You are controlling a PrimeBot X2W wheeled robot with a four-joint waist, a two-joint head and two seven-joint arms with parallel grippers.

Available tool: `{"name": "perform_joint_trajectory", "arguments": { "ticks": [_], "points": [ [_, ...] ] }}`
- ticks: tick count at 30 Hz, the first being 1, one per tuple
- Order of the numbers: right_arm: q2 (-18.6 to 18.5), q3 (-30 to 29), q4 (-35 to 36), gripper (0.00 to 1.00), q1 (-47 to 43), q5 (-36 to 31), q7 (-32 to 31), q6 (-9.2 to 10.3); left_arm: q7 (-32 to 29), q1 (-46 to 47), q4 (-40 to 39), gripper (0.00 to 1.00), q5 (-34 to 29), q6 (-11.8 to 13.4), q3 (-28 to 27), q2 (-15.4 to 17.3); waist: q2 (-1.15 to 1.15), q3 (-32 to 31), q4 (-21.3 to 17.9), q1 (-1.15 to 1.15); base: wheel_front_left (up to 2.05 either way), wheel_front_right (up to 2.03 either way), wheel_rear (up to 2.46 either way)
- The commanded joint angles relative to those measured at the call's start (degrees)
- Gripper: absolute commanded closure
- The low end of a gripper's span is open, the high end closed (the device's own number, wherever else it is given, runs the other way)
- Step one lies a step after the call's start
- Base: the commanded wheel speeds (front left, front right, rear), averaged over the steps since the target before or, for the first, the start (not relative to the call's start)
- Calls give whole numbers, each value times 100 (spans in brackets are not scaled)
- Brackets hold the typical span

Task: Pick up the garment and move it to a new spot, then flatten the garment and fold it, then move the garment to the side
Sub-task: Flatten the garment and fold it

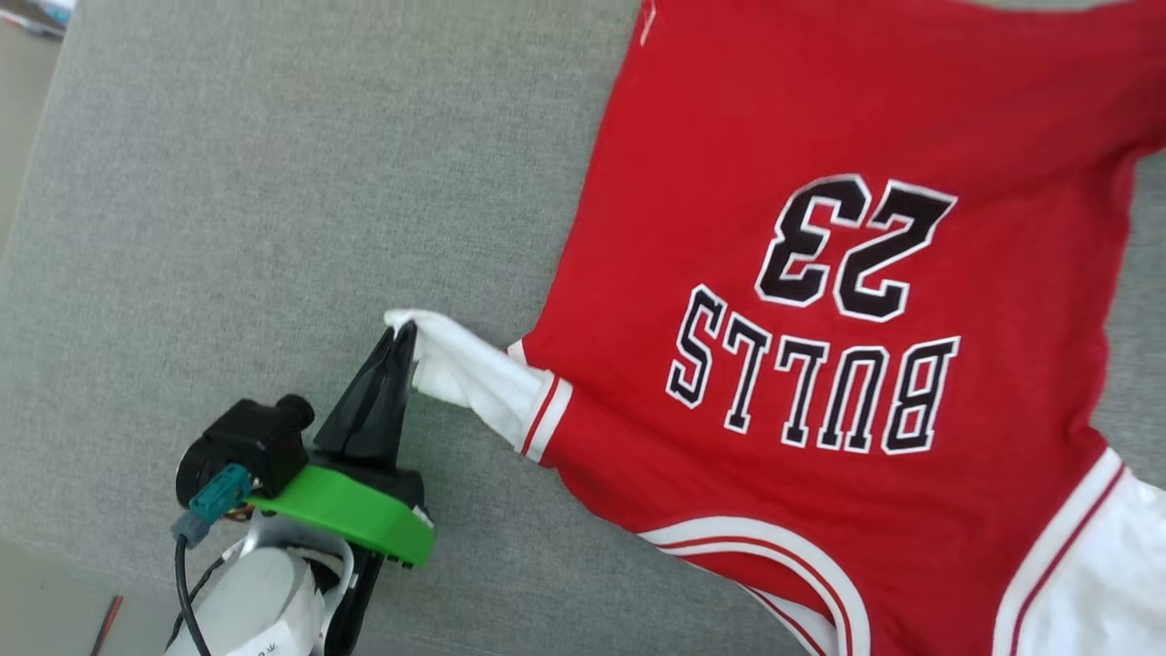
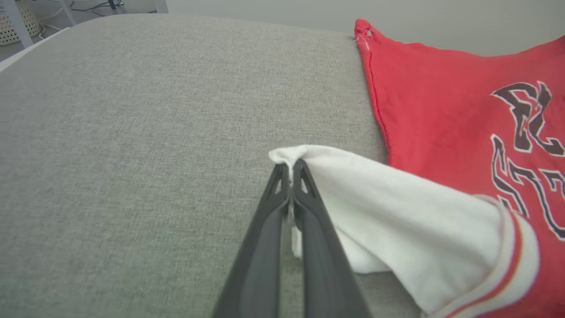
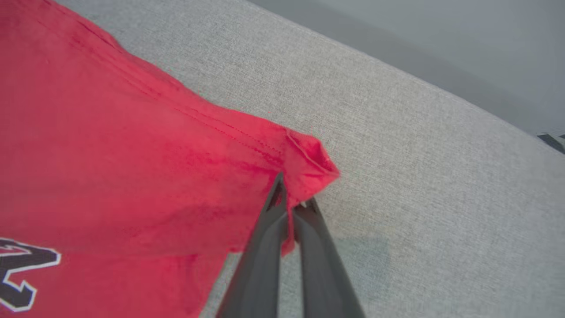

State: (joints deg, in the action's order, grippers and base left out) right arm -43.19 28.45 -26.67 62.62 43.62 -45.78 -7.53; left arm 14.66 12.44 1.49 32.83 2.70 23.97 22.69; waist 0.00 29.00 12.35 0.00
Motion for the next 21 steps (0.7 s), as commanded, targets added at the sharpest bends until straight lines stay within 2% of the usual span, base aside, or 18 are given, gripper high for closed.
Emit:
{"name": "perform_joint_trajectory", "arguments": {
  "ticks": [1, 4, 9, 14, 17, 21],
  "points": [
    [-185, 77, 186, 100, -329, 151, 128, 4, 33, -114, 47, 100, 23, -2, -29, 64, 0, -546, -337, 0, 0, 0, 0],
    [-539, 152, 589, 100, -958, 456, 404, 4, 26, -272, 101, 100, 69, -5, -43, 124, 0, -866, -458, 0, 0, 0, 0],
    [-900, -32, 1051, 100, -2127, 841, 876, 4, -26, -536, 63, 100, 150, 43, -101, 258, 0, -1278, -692, 0, 0, 0, 0],
    [-1277, -448, 1369, 100, -3610, 1121, 1365, 4, -121, -751, -34, 100, 165, 117, -106, 384, 0, -1631, -802, 0, 0, 0, 0],
    [-1374, -749, 1480, 100, -4496, 1229, 1570, 4, -150, -909, -92, 100, 192, 175, -133, 449, 0, -1772, -878, 0, 0, 0, 0],
    [-1241, -1246, 1602, 100, -5680, 1358, 1803, 4, -175, -1091, -170, 100, 220, 237, -136, 496, 0, -1897, -955, 0, 0, 0, 0]
  ]
}}
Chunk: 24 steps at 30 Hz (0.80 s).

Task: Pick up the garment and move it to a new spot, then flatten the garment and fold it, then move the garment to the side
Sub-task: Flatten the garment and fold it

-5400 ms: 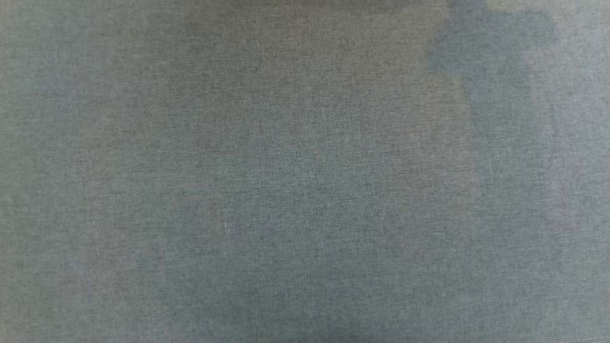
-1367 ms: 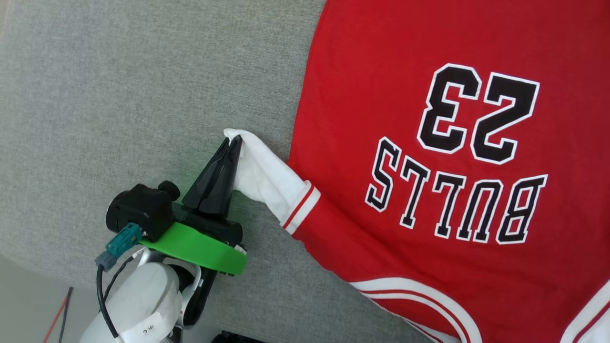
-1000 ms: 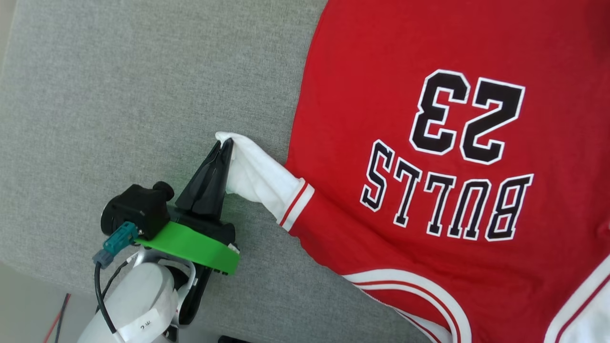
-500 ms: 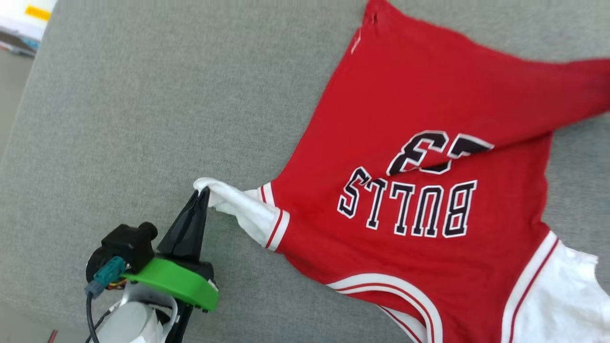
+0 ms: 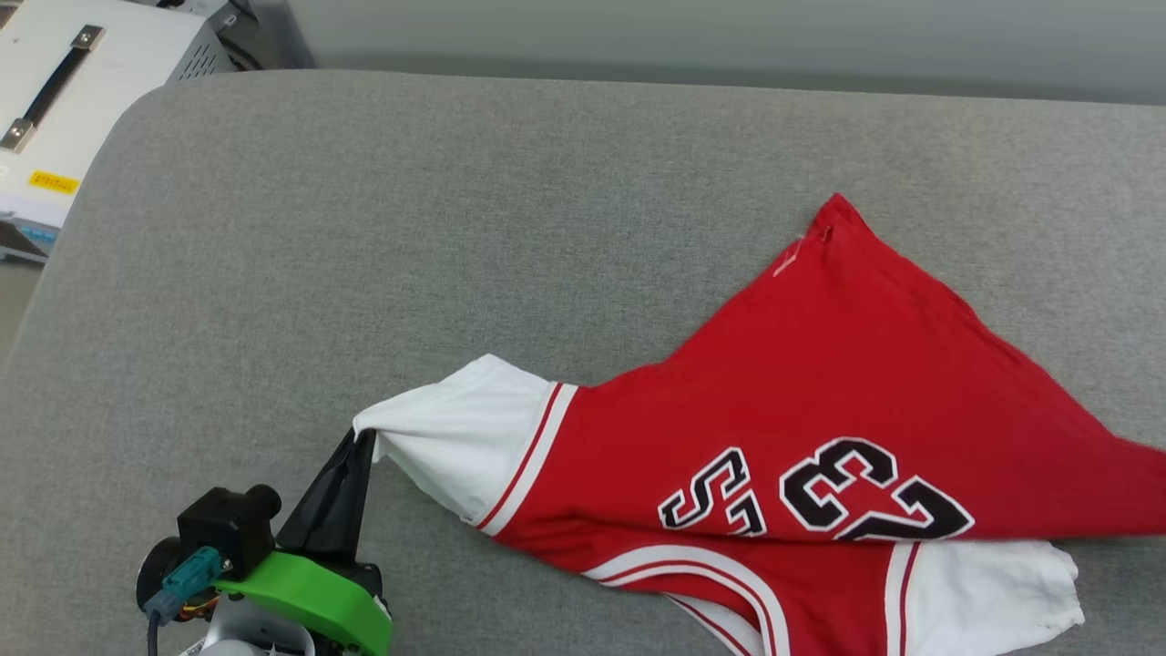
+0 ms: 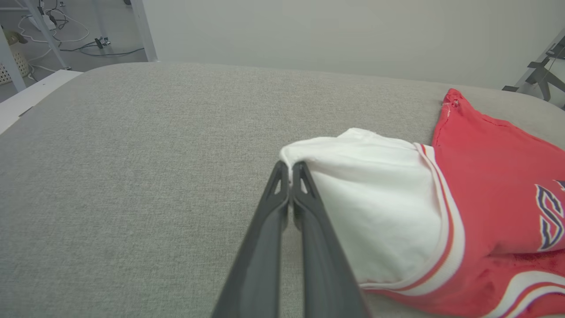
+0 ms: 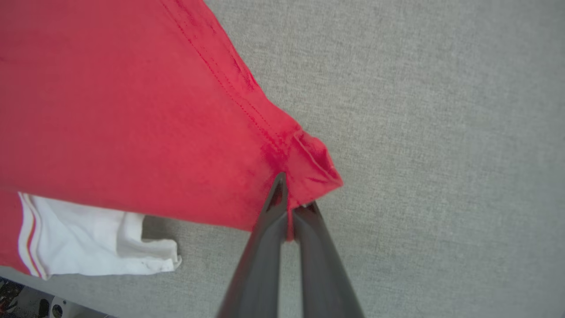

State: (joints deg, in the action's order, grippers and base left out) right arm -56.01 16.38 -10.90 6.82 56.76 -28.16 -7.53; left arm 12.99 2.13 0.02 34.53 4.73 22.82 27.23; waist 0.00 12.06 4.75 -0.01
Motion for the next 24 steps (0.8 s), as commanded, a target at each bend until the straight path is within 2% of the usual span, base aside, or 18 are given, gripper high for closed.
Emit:
{"name": "perform_joint_trajectory", "arguments": {
  "ticks": [1, 7, 12, 13, 14, 15, 20, 24],
  "points": [
    [119, -165, 72, 100, -420, 62, 74, 4, -14, -99, -36, 100, 56, 46, -21, 52, 0, -233, -214, 1, 0, 0, 0],
    [751, -677, 205, 100, -1876, -1, -24, 4, -51, -167, -86, 100, 73, 80, -11, 95, 0, -210, -256, 1, 0, 0, 0],
    [1336, -846, 82, 100, -2201, -337, -72, 4, -74, -109, -57, 100, 65, 77, 7, 114, 0, -171, -273, 1, 0, 0, 0],
    [1455, -921, 102, 94, -2185, -384, -35, 4, -76, -108, -46, 100, 66, 80, 7, 120, 0, -170, -284, 1, 0, 0, 0],
    [1530, -999, 135, 51, -2163, -415, 3, 4, -75, -108, -40, 100, 68, 82, 6, 123, 0, -172, -291, 1, 0, 0, 0],
    [1564, -1110, 203, 0, -2128, -509, 78, 4, -73, -115, -26, 100, 72, 85, 6, 125, 0, -195, -301, 1, 0, 0, 0],
    [1576, -1689, 719, 0, -2033, -677, 210, 4, -65, -169, 4, 100, 82, 104, 30, 119, 0, -280, -316, 1, 0, 0, 0],
    [1491, -2218, 1486, 0, -1845, -584, 133, 4, -60, -160, 0, 100, 64, 110, 70, 106, 0, -290, -275, 1, 0, 0, 0]
  ]
}}
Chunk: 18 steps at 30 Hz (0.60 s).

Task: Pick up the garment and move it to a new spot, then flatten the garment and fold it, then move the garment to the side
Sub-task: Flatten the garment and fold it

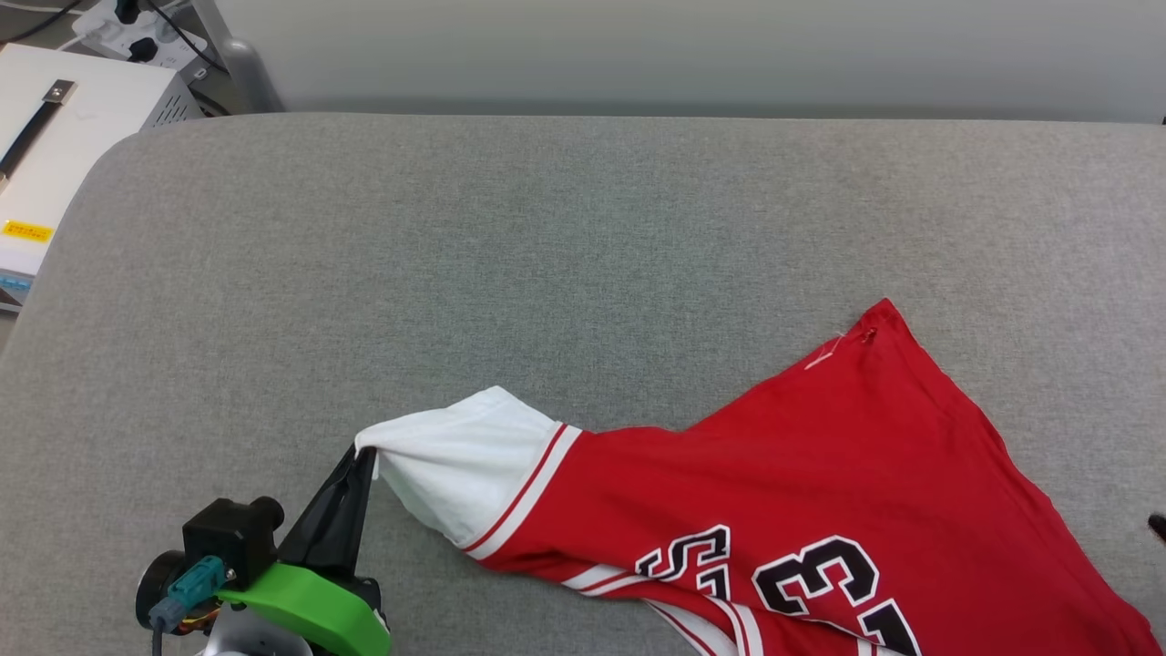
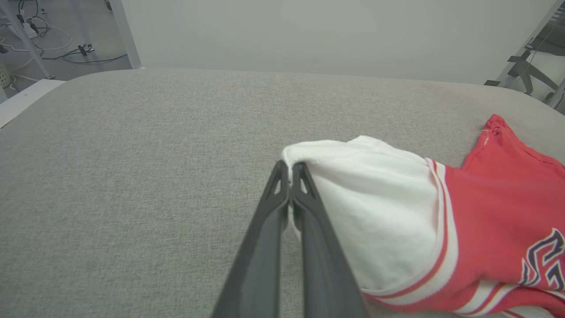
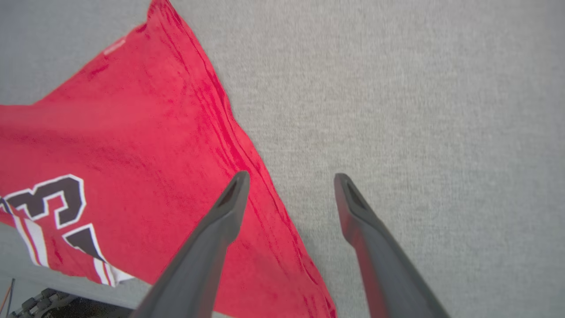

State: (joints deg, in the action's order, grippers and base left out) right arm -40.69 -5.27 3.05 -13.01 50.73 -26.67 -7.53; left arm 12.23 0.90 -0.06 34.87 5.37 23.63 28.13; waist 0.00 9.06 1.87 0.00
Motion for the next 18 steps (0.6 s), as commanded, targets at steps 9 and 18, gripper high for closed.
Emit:
{"name": "perform_joint_trajectory", "arguments": {
  "ticks": [9, 18],
  "points": [
    [-464, 196, 1055, 0, 1577, -326, -687, 4, 18, 200, -42, 100, -35, 17, 67, -33, 0, 301, 177, 0, 0, 0, 0],
    [-364, 1787, 326, 0, 3602, -587, -2056, 4, 53, 557, 7, 100, -132, -70, 201, -173, 0, 650, 433, 0, 0, 0, 0]
  ]
}}
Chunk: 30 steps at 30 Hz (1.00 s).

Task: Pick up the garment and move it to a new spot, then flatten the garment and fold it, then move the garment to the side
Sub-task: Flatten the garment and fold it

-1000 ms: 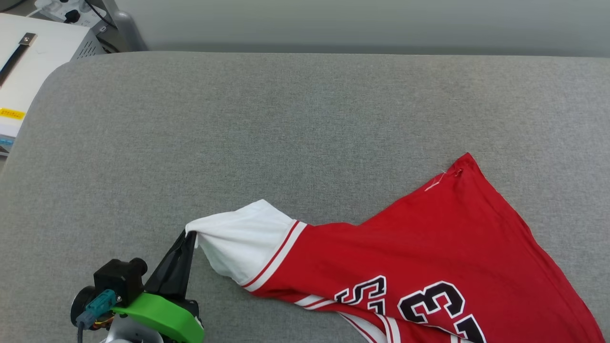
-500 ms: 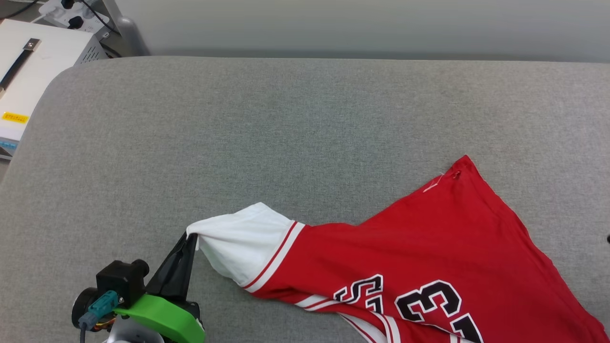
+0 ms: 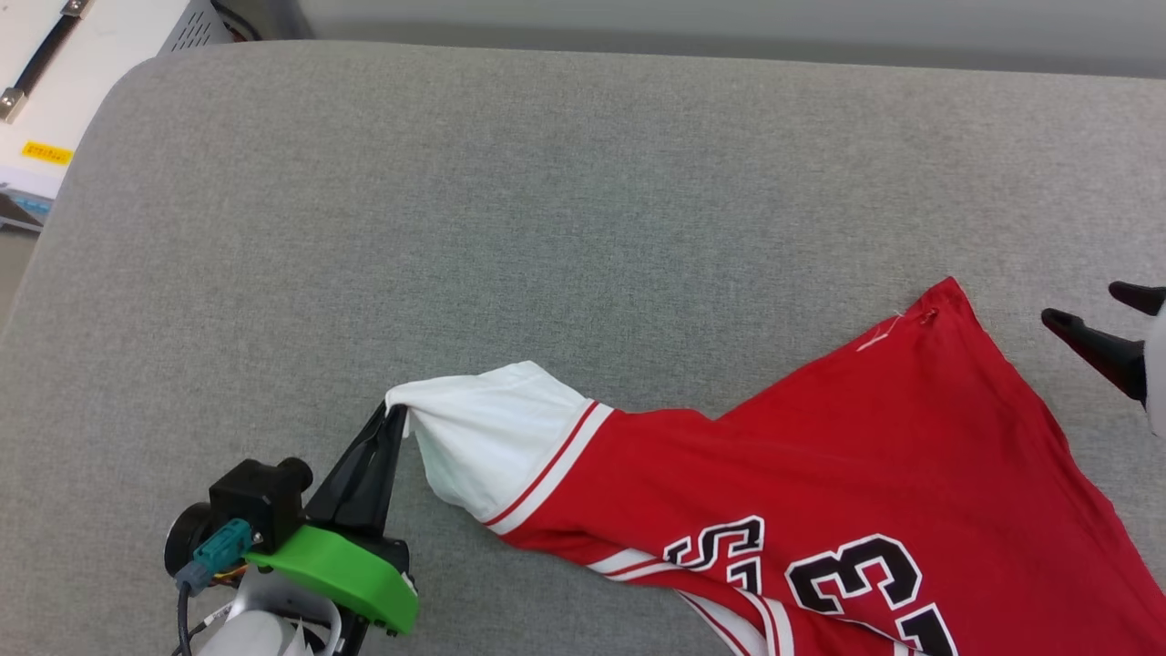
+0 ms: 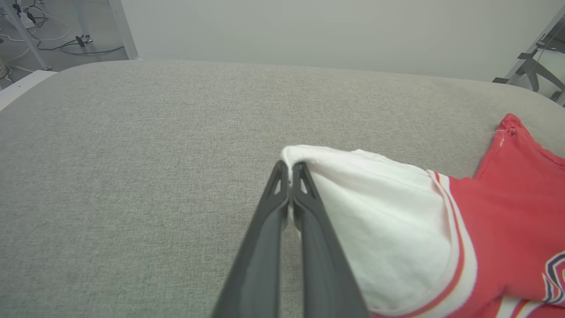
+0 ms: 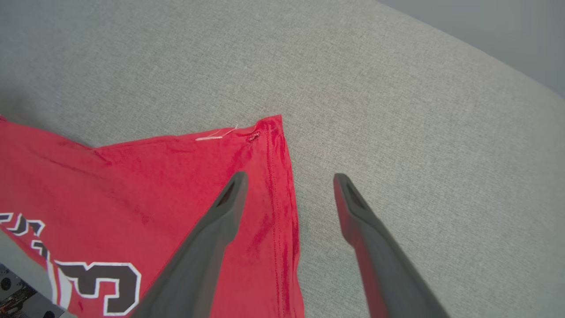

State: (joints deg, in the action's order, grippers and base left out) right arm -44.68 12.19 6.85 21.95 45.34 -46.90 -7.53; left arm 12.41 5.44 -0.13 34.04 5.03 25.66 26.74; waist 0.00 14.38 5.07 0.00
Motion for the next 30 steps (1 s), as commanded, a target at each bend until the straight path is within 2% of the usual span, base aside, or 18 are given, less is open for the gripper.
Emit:
{"name": "perform_joint_trajectory", "arguments": {
  "ticks": [1, 8, 9, 14, 19, 20, 21, 30],
  "points": [
    [75, 194, -191, 0, 274, -78, -129, 4, 41, 135, 22, 100, -57, -43, 8, -49, 0, 149, 141, 0, 0, 0, 0],
    [411, 1225, -1351, 0, 1273, -337, -305, 4, 87, 379, 93, 100, -105, -115, 85, -176, 0, 459, 338, 0, 0, 0, 0],
    [546, 1545, -1926, 0, 1508, -356, -201, 4, 106, 457, 136, 100, -121, -139, 107, -219, 0, 545, 387, 0, 0, 0, 0],
    [679, 2063, -2794, 0, 1654, -360, 125, 4, 138, 587, 232, 100, -144, -192, 156, -312, 0, 662, 491, 0, 0, 0, 0],
    [648, 2651, -3234, 0, 1566, -143, 297, 4, 169, 626, 320, 100, -145, -212, 158, -372, 0, 691, 515, 0, 0, 0, 0],
    [634, 2731, -3282, 61, 1590, -79, 359, 4, 175, 625, 335, 100, -147, -211, 153, -377, 0, 692, 504, 0, 0, 0, 0],
    [621, 2774, -3308, 100, 1624, -44, 458, 4, 179, 624, 347, 100, -147, -211, 148, -380, 0, 690, 492, 0, 0, 0, 0],
    [443, 3185, -3099, 100, 1885, 426, 1456, 4, 204, 517, 462, 100, -141, -197, 107, -330, 0, 265, 194, 0, 0, 0, 0]
  ]
}}
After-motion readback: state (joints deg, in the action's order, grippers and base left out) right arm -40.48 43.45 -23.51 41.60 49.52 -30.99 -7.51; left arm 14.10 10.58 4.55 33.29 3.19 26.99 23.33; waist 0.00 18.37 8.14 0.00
